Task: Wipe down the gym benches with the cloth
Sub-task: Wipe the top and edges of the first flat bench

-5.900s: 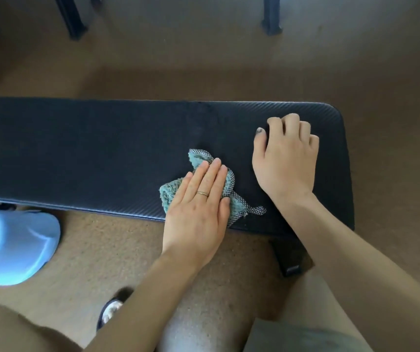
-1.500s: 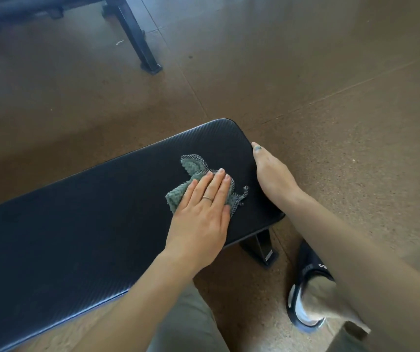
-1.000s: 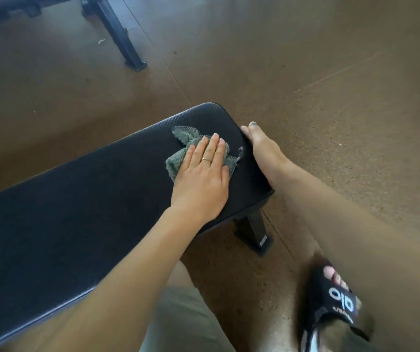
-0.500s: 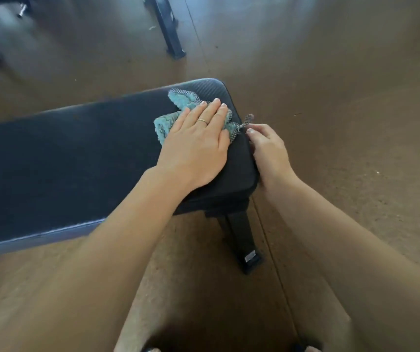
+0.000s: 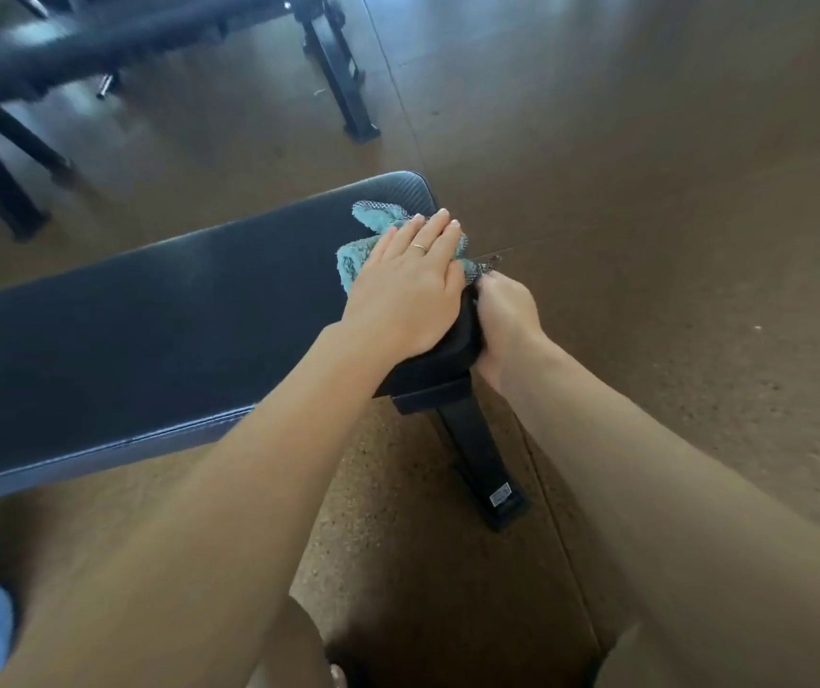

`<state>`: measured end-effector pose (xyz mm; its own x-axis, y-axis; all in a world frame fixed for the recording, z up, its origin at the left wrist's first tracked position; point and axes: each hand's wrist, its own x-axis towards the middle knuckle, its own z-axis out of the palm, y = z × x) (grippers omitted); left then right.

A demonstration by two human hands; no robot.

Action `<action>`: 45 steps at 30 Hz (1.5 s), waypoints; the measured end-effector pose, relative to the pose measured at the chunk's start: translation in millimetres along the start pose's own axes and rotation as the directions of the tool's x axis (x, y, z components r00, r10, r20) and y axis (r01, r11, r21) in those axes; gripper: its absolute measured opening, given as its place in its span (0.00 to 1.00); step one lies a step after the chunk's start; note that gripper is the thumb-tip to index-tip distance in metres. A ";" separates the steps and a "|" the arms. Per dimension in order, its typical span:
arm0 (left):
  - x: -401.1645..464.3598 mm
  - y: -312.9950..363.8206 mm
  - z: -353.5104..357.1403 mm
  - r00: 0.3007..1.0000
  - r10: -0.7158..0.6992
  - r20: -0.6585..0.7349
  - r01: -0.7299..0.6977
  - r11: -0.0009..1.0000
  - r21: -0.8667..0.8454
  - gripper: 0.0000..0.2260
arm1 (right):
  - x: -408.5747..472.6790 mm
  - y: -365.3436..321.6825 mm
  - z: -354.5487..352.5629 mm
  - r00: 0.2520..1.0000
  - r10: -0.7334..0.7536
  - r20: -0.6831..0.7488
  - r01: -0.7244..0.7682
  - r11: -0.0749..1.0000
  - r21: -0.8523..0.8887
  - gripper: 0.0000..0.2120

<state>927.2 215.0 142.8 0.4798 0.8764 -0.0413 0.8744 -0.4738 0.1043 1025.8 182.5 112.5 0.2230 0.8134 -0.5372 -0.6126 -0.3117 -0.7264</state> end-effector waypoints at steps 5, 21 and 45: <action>-41.2 5.7 10.4 0.997 0.031 -0.074 -0.035 0.998 -0.045 0.23 | -11.8 -3.6 -4.7 0.996 0.084 0.009 -0.084 0.995 0.054 0.14; -71.2 -4.3 25.3 0.947 0.011 -0.322 0.001 0.999 0.036 0.21 | -25.2 -8.0 -2.9 0.993 0.101 0.060 -0.098 0.994 -0.052 0.17; -85.5 -23.7 62.1 0.755 0.400 -0.520 -0.127 0.867 0.482 0.19 | -30.0 -11.1 -0.2 0.986 0.163 -0.033 -0.165 0.983 -0.082 0.22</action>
<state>869.9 146.0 82.1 0.6742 0.5167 0.5277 0.7318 -0.5638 -0.3828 1026.1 161.5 136.5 0.1456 0.7350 -0.6622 -0.5768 -0.4807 -0.6604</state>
